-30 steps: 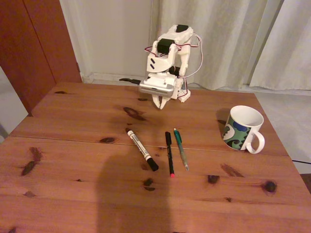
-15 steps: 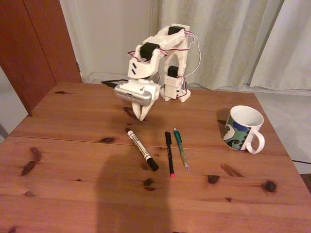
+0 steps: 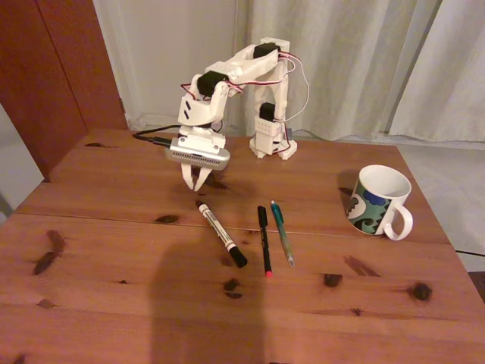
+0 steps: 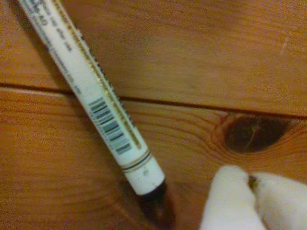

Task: Clean up the desk and place the pens and markers into the cup

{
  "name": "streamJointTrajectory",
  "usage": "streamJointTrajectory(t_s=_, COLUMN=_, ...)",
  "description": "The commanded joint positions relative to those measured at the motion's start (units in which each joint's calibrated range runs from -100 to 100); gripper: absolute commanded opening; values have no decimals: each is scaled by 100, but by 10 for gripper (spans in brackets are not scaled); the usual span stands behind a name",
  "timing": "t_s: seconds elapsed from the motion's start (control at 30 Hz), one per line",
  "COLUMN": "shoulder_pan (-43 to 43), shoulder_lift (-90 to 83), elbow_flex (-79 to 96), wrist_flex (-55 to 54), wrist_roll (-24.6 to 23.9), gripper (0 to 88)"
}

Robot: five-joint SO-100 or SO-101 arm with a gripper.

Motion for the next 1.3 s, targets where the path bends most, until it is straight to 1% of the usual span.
streamJointTrajectory(t_s=0.0, shoulder_pan=-363, shoulder_lift=-47, elbow_flex=-387, wrist_flex=-171, wrist_roll=27, gripper=5)
streamJointTrajectory(t_s=0.37, shoulder_pan=-878, shoulder_lift=36, elbow_flex=-306, wrist_flex=-171, wrist_roll=69, gripper=6)
streamJointTrajectory(t_s=0.63, shoulder_pan=-902, shoulder_lift=234, elbow_flex=-396, wrist_flex=-196, wrist_roll=85, gripper=5)
streamJointTrajectory(t_s=0.83, shoulder_pan=-894, shoulder_lift=582, elbow_flex=-342, wrist_flex=-1160, wrist_roll=713, gripper=6)
streamJointTrajectory(t_s=1.0, shoulder_pan=-894, shoulder_lift=814, elbow_flex=-342, wrist_flex=-1599, wrist_roll=718, gripper=8)
streamJointTrajectory(t_s=1.27, shoulder_pan=-902, shoulder_lift=855, elbow_flex=-297, wrist_flex=-1599, wrist_roll=718, gripper=17)
